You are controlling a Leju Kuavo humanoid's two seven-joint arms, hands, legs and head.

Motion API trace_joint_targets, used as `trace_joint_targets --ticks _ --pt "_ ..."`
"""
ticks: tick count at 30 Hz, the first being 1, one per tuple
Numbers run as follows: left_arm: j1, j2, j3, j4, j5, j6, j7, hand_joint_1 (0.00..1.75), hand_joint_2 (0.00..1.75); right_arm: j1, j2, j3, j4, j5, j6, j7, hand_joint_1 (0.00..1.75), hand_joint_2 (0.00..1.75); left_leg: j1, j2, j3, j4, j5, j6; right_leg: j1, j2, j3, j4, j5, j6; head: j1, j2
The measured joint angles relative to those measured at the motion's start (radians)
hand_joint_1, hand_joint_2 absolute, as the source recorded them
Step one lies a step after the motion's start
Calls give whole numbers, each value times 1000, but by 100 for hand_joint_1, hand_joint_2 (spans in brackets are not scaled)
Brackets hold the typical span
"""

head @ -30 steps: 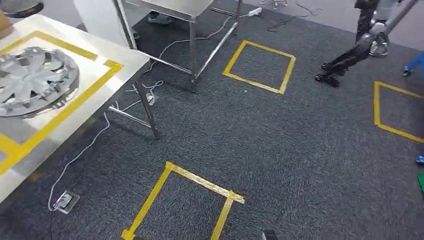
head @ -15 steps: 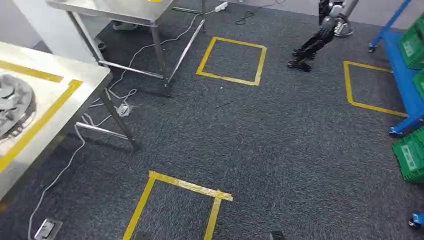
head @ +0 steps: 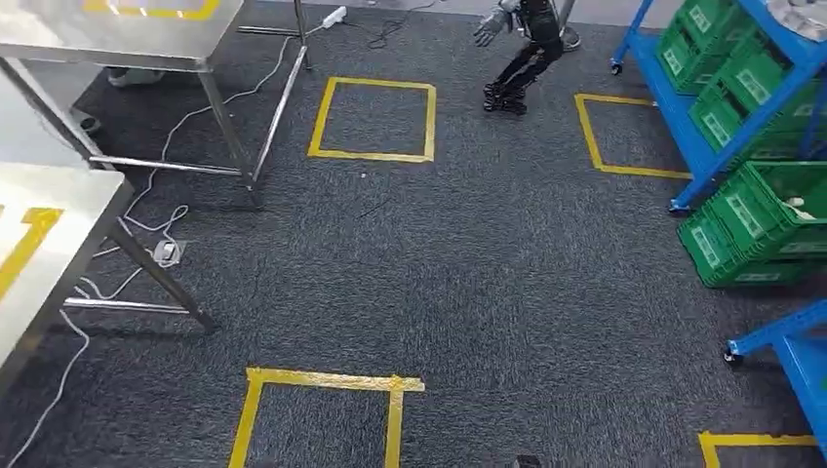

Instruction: Take the parts from the cabinet and place them on the table.

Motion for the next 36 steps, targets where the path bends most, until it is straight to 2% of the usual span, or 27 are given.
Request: trace_joint_targets --ticks 1,2,4,5,6,7,8,10,11,12,13,15,16,17,18,19,20,21,22,25,26,28,30,32,33,35,36 --pt "0 1 0 0 0 0 0 0 0 1 0 0 0 0 0 0 0 0 -2 18 3 0 -5 0 -1 -3 -26 43 -3 1 1 0" --pt "0 2 0 0 0 0 0 0 0 7 0 0 0 0 0 0 0 0 -2 32 8 0 -9 -1 -1 -3 -25 34 22 -2 2 0" --pt "-5 3 0 0 0 0 0 0 0 14 0 0 1 0 0 0 0 0 -3 52 22 0 -19 -5 1 -9 35 -99 115 -12 5 0" --pt "-7 3 0 0 0 0 -2 0 0 14 0 0 2 0 0 0 0 0 -3 61 30 0 -25 -5 6 -32 77 -187 162 -23 7 0" --pt "-8 2 0 0 0 1 -8 0 0 13 -1 0 3 0 0 0 0 0 -2 67 30 -3 -29 -8 17 -73 101 -228 155 -33 6 0" --pt "-10 1 0 -1 0 1 -19 0 0 9 -1 1 3 0 -1 1 0 0 -7 74 34 -2 -33 -15 27 -80 109 -249 149 -42 6 0" --pt "-10 -1 0 -1 0 2 -30 0 0 7 -1 2 3 0 -1 1 0 0 -8 82 31 -3 -33 -18 28 -75 108 -253 138 -47 11 0" --pt "-11 -5 0 -3 0 2 -43 0 0 11 -3 6 3 0 -2 1 0 0 -5 101 44 -12 -37 -27 32 -55 110 -264 137 -52 5 0" --pt "-13 -6 0 -5 0 2 -43 0 0 15 -3 8 3 -2 -3 0 0 0 -3 73 48 -13 -46 -35 21 -49 127 -281 145 -58 11 0" --pt "-16 -6 0 -5 -1 2 -42 0 0 15 -2 9 4 -3 -3 -6 0 0 1 -13 45 9 -58 -34 20 -41 136 -291 146 -60 5 0" --pt "-15 -6 0 -6 -2 1 -38 0 0 10 -5 9 5 -8 -4 -11 0 0 0 -40 14 69 -88 -32 18 -30 140 -295 147 -65 1 0" --pt "-10 -7 0 -6 -2 1 -25 0 0 0 -4 14 4 -13 -3 -22 0 0 -1 -41 -79 231 -149 -35 18 -1 144 -294 143 -71 -10 0" --pt "-6 -7 0 -6 -2 0 -18 0 0 0 -3 16 4 -15 -3 -24 0 0 -1 -38 -117 281 -155 -36 18 15 147 -293 140 -71 -12 0" --pt "-3 -7 0 -6 -2 0 -13 0 0 2 -4 16 4 -21 -1 -26 0 0 -1 -34 -137 287 -137 -37 18 30 151 -293 138 -70 -14 0" --pt "-3 -8 0 -6 -2 0 -9 0 0 5 -4 16 4 -23 -1 -27 0 0 1 -30 -137 252 -90 -38 17 47 157 -292 134 -68 -18 0" --pt "-3 -8 0 -6 -2 0 -4 0 0 9 -5 16 5 -26 0 -27 0 0 1 -35 -114 181 -28 -38 14 62 164 -289 128 -62 -21 0" --pt "-4 -8 0 -6 -2 1 -3 0 0 9 -6 16 5 -31 0 -27 0 0 3 -57 -81 94 33 -39 11 75 169 -283 121 -58 -22 0" --pt "-3 -9 0 -6 -2 0 -2 0 0 9 -7 16 6 -32 1 -26 0 0 10 -114 -58 41 48 -39 7 85 166 -277 112 -51 -28 0" --pt "-5 -12 0 -6 -2 1 -1 0 0 5 -9 16 6 -32 2 -23 0 0 16 -167 -57 32 35 -40 10 97 160 -268 107 -43 -35 0" --pt "0 -13 0 -5 3 1 3 0 0 2 -14 23 6 -33 1 -21 0 0 7 -120 -46 19 27 -23 -5 147 149 -271 115 -25 -33 0" --pt "0 -17 0 -6 6 0 9 0 0 2 -18 26 6 -33 0 -25 0 0 13 -99 -41 12 28 -16 -4 159 146 -270 112 -21 -34 0" --pt "-1 -20 0 -6 9 -2 18 0 0 1 -19 34 5 -32 -1 -29 0 0 9 -60 -30 6 25 -5 3 50 119 -214 77 -11 -17 0" --pt "5 -18 0 -6 16 -5 27 0 0 -8 -19 42 5 -31 -3 -31 0 0 4 -11 -23 5 16 1 1 11 38 -65 10 -3 -2 0" --pt "4 -18 0 -5 20 -13 39 0 0 -4 -19 47 4 -26 -6 -31 0 0 2 26 -18 6 7 0 -2 -1 -12 22 -5 0 1 0" --pt "3 -18 0 -5 21 -16 43 0 0 3 -19 50 4 -23 -8 -31 0 0 1 38 -13 6 3 -1 -3 -4 -6 5 21 -2 3 0" --pt "-1 -18 0 -5 20 -20 45 0 0 12 -19 51 4 -24 -13 -37 0 0 0 56 0 5 -6 -4 -3 -15 62 -137 115 -11 7 0" --pt "-3 -18 0 -5 19 -20 44 0 0 12 -19 52 4 -24 -14 -39 0 0 0 63 6 4 -10 -6 1 -41 101 -219 155 -20 8 0"
